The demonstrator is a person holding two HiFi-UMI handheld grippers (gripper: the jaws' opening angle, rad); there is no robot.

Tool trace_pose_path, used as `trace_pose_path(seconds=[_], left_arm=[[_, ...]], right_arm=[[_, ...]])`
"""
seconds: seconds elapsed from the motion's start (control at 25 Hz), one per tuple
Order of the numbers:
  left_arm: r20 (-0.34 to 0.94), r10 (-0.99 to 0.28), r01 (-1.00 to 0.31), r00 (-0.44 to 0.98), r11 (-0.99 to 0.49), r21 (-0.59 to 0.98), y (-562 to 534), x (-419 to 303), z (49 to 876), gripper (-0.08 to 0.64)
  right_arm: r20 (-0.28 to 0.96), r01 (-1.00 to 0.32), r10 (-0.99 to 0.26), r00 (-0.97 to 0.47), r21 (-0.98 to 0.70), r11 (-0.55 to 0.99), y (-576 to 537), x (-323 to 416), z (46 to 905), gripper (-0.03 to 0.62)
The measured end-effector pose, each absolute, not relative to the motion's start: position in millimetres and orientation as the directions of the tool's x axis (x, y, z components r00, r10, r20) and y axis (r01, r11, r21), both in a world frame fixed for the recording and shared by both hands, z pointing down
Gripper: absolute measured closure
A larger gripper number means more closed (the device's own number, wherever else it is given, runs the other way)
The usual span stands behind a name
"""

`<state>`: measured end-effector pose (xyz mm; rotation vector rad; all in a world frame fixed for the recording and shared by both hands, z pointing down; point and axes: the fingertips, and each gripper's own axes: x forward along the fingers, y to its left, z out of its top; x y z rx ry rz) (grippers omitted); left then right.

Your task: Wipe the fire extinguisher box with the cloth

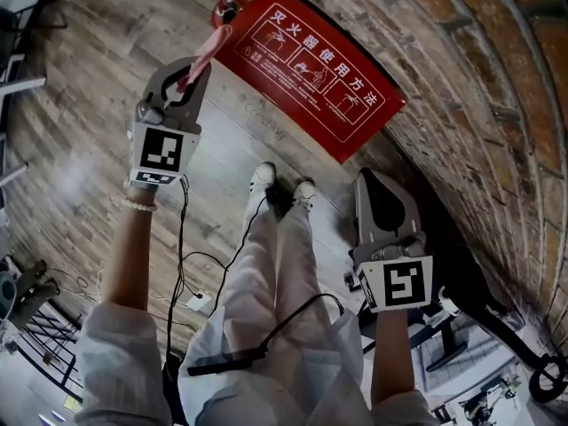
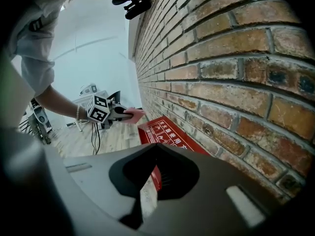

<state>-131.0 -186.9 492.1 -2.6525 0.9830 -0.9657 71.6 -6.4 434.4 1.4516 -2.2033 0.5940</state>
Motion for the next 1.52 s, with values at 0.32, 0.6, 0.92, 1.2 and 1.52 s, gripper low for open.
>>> trace_pose_path(seconds=[0.32, 0.6, 0.92, 1.2, 1.52], left_arm=[[0.57, -0.653, -0.557, 0.499, -0.745, -0.366, -205.7, -157.7, 532.9, 0.551], [0.612, -0.601, -0.564, 0.514, -0.774, -0.286, -198.0, -140.5, 570.9, 0.551], [0.614, -0.586, -0.582, 0.529, -0.777, -0.24, -187.1, -123.0, 579.0, 0.551], [0.597, -0.618, -0.628, 0.511, -0.743, -0.232, -188.0, -123.6, 569.6, 0.551], [0.583, -0.637, -0.656, 0.505, -0.722, -0.22, -184.5, -121.6, 565.7, 0.551]], right_arm=[[0.584, -0.926, -0.73, -0.356, -0.113, 0.361, -11.1, 61.6, 441.4, 0.583], [0.594, -0.925, -0.722, -0.354, -0.111, 0.363, -9.2, 59.0, 442.7, 0.583], [0.6, -0.927, -0.719, -0.35, -0.114, 0.356, -6.2, 58.8, 446.8, 0.583], [0.592, -0.928, -0.725, -0.353, -0.121, 0.354, -4.5, 58.2, 444.0, 0.583], [0.594, -0.927, -0.722, -0.356, -0.124, 0.355, -0.2, 58.1, 446.1, 0.583]])
